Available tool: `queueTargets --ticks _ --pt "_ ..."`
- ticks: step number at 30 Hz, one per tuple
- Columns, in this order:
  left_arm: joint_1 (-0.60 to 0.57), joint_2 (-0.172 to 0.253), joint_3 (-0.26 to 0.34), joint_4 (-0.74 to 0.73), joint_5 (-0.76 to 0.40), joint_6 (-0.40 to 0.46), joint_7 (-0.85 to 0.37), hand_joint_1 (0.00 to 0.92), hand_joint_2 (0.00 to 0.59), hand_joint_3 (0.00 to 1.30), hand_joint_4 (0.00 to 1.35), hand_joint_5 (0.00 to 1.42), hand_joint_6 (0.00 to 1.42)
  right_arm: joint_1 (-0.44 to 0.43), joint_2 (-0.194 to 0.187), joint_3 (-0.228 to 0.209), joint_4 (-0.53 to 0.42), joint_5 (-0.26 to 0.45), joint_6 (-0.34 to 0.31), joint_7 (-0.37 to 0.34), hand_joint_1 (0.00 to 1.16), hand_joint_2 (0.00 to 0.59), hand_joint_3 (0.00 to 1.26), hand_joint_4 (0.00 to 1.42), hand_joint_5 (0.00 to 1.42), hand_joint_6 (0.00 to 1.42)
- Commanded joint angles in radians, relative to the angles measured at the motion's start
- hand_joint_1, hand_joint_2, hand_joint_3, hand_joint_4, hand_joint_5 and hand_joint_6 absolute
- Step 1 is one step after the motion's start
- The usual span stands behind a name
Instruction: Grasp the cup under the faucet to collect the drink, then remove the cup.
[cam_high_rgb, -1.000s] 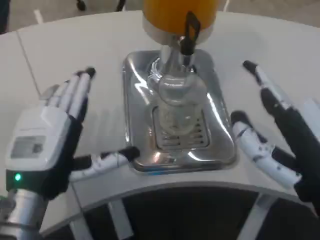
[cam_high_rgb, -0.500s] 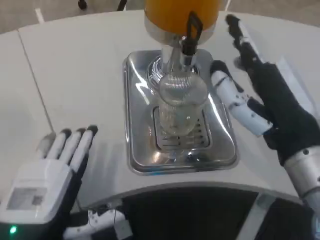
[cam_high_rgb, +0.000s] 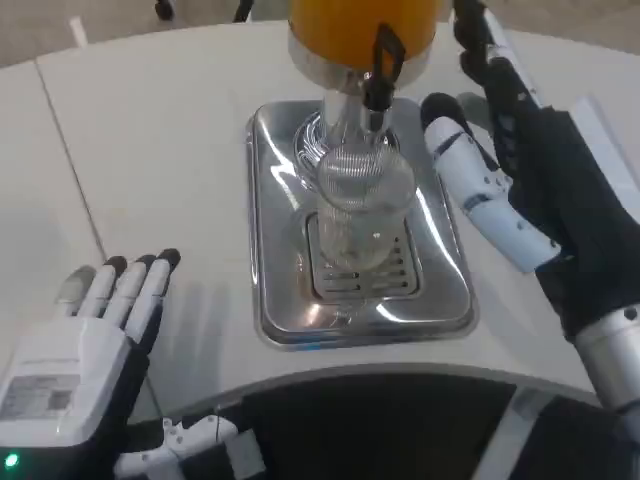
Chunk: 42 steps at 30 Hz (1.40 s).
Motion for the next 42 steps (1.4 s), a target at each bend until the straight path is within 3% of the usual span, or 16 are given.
queueTargets --ticks 1,6,17,25,33,36,42 --pt "0.012 -0.015 -0.002 0.002 -0.008 -0.014 0.002 0.0 0.082 0.0 0.0 0.0 0.0 0.019 -0.015 0.013 0.0 -0.027 0.005 -0.028 0.3 0.554 0.0 0.0 0.0 0.05" --pt "0.008 -0.016 0.001 0.016 -0.017 -0.021 -0.001 0.0 0.088 0.0 0.0 0.0 0.0 -0.01 -0.021 -0.01 0.08 0.004 0.015 -0.036 0.3 0.552 0.0 0.0 0.0 0.04" --pt "-0.001 -0.022 -0.003 0.039 -0.013 -0.026 0.001 0.0 0.093 0.0 0.0 0.0 0.0 -0.165 -0.064 -0.042 0.234 0.044 0.002 -0.042 0.29 0.554 0.0 0.0 0.0 0.03" --pt "-0.006 -0.026 -0.001 0.054 -0.018 -0.026 0.0 0.0 0.094 0.0 0.0 0.0 0.0 -0.247 -0.068 -0.06 0.364 0.134 -0.085 -0.054 0.28 0.551 0.01 0.0 0.0 0.03" --pt "-0.007 -0.034 0.007 0.07 -0.026 -0.02 0.005 0.0 0.094 0.0 0.0 0.0 0.0 -0.276 -0.074 -0.03 0.414 0.181 -0.114 -0.036 0.27 0.55 0.01 0.0 0.0 0.03" --pt "-0.007 -0.036 0.008 0.077 -0.032 -0.02 0.004 0.0 0.094 0.0 0.0 0.0 0.0 -0.293 -0.104 -0.007 0.414 0.175 -0.132 -0.018 0.27 0.55 0.01 0.0 0.0 0.04" --pt "-0.009 -0.033 0.008 0.089 -0.04 -0.025 0.012 0.0 0.094 0.0 0.0 0.0 0.0 -0.273 -0.115 0.008 0.38 0.202 -0.095 0.01 0.26 0.55 0.01 0.0 0.0 0.05"
